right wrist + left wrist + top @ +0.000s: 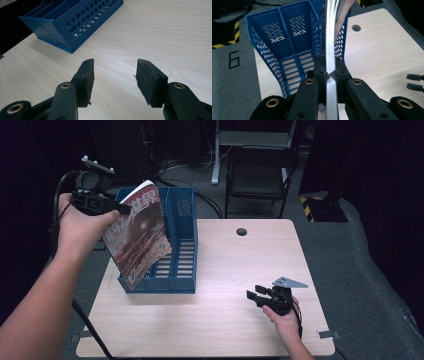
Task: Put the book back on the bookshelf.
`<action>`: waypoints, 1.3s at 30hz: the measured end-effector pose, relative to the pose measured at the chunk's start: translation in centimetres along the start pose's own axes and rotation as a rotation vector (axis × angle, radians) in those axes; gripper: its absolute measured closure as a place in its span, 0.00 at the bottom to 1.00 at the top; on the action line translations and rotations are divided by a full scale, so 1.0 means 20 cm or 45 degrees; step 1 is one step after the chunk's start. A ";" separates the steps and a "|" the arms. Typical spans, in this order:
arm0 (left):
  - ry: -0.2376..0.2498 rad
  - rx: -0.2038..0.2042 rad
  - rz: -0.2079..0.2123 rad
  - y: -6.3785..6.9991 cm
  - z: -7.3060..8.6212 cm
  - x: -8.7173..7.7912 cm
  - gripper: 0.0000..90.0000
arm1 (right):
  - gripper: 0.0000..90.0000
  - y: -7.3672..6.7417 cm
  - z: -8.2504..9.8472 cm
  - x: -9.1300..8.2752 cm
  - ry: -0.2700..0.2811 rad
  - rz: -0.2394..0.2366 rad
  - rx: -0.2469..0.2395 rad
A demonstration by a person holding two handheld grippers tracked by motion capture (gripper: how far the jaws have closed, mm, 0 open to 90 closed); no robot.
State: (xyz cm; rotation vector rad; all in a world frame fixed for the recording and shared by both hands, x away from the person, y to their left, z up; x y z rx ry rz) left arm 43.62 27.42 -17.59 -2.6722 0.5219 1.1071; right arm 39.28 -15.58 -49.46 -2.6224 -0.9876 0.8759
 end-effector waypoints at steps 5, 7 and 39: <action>-0.002 -0.038 -0.020 -0.03 -0.01 0.02 0.93 | 0.54 0.00 0.00 0.00 -0.001 0.000 0.001; -0.001 -0.052 -0.032 -0.04 -0.01 0.02 0.93 | 0.54 0.00 0.00 0.00 -0.003 0.000 -0.002; -0.010 -0.144 -0.131 -0.10 -0.13 0.16 0.93 | 0.54 0.01 -0.01 -0.02 0.011 -0.004 0.006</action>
Point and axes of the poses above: each handheld gripper's, and its own axes: x roughly forward along the jaws, z roughly out of its underside, y roughly to its right, the point moved 3 cm from there along x, roughly forward along the jaws, and after that the axes turned 5 degrees about x, right-handed, at the moved point
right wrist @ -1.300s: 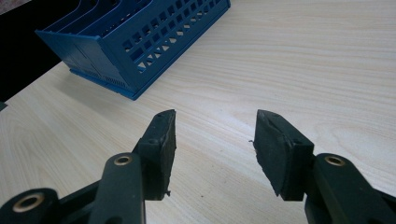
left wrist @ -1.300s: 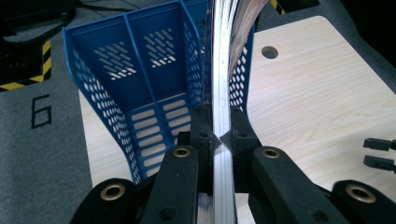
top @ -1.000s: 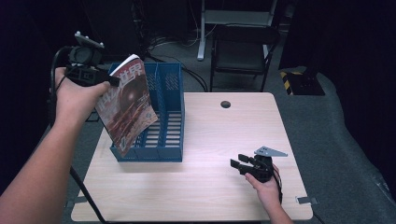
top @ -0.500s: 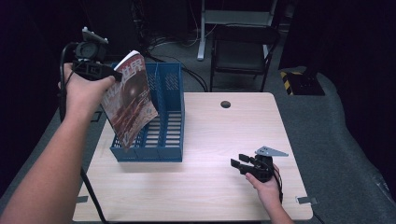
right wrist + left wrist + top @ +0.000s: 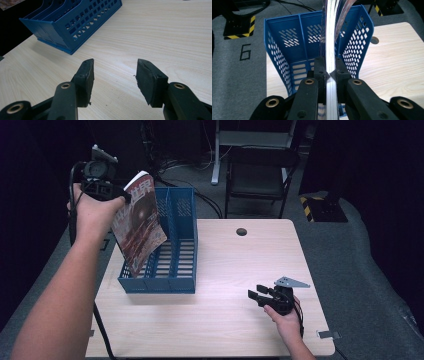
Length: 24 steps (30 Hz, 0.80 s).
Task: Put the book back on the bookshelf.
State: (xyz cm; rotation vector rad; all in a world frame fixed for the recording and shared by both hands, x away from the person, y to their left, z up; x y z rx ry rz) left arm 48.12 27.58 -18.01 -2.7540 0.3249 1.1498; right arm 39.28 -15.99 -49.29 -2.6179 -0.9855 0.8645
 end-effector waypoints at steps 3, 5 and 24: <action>0.003 -0.016 -0.006 -0.01 -0.01 0.01 0.93 | 0.54 0.00 0.00 0.00 0.001 0.000 0.000; 0.016 -0.030 -0.011 -0.02 -0.01 0.02 0.93 | 0.54 0.00 0.00 0.00 0.002 0.001 0.001; 0.057 -0.111 -0.039 -0.02 0.03 0.23 0.93 | 0.54 0.01 0.00 0.00 0.002 0.002 0.002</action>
Point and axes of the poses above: each handheld gripper's, and its own axes: x roughly forward along the jaws, z roughly out of its underside, y roughly to its right, the point moved 3 cm from there along x, roughly forward along the jaws, and after that the axes turned 5 degrees about x, right-handed, at the moved point
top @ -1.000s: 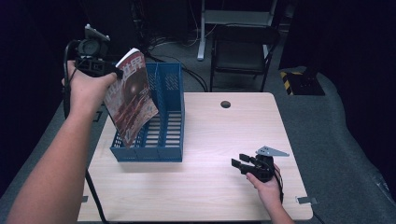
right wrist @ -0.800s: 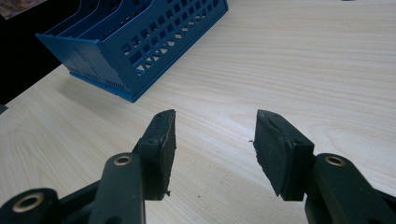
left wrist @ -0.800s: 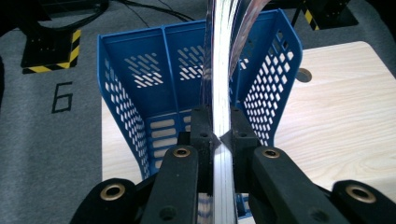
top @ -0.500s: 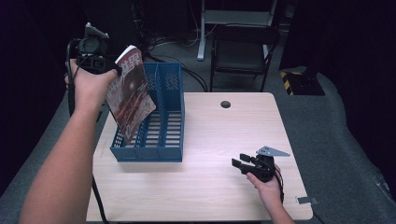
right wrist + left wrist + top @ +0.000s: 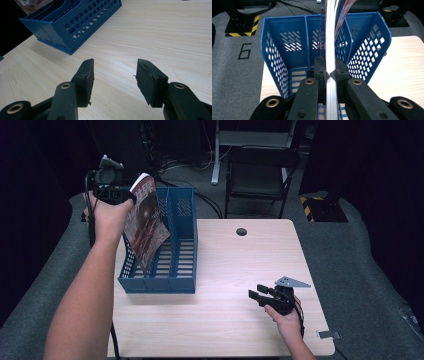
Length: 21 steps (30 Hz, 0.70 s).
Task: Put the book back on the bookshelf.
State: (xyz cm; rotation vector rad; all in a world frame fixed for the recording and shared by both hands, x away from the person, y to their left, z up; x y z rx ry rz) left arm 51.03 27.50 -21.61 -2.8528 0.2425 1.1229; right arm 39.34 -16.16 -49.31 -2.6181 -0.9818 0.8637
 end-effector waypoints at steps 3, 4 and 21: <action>0.016 -0.013 0.000 0.00 0.01 0.02 0.93 | 0.54 0.00 0.00 0.00 -0.002 0.001 0.004; 0.018 -0.017 -0.002 0.00 0.01 0.03 0.93 | 0.54 0.00 0.00 0.00 -0.002 0.003 0.007; 0.003 -0.054 -0.004 -0.01 0.09 0.17 0.93 | 0.53 0.00 0.00 0.00 -0.003 -0.006 0.000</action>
Point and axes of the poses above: each handheld gripper's, and its own axes: x roughly forward along the jaws, z roughly out of its underside, y roughly to its right, the point moved 3 cm from there along x, roughly forward along the jaws, and after that the axes turned 5 degrees about x, right-handed, at the moved point
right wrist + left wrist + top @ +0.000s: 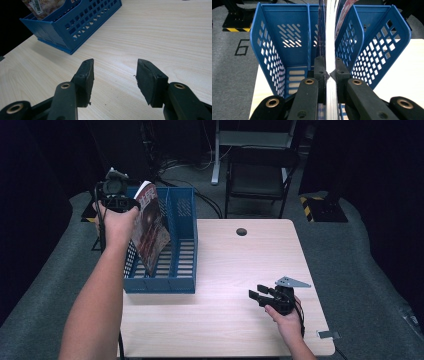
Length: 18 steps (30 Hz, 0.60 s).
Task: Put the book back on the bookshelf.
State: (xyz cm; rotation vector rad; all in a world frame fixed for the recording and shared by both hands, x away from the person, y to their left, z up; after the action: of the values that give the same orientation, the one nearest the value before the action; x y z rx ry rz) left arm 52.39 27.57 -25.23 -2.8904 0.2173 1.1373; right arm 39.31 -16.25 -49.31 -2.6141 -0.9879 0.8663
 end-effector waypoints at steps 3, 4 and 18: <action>0.002 -0.007 0.001 0.00 0.01 0.02 0.93 | 0.53 0.00 0.00 0.00 0.003 0.000 -0.001; -0.002 -0.004 0.000 0.00 0.02 0.03 0.93 | 0.53 0.00 0.00 0.00 0.002 0.000 -0.001; -0.035 -0.007 0.003 0.01 0.09 0.12 0.93 | 0.53 0.00 0.00 0.00 -0.006 0.005 -0.004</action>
State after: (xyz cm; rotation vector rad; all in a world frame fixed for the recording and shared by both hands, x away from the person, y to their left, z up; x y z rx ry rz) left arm 52.93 27.28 -28.17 -2.8781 0.2173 1.1798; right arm 39.29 -16.21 -49.36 -2.6189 -0.9865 0.8725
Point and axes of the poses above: each handheld gripper's, and its own axes: x roughly forward along the jaws, z roughly out of its underside, y roughly to its right, the point moved 3 cm from there along x, roughly forward along the jaws, and after that the axes turned 5 degrees about x, right-handed, at the moved point
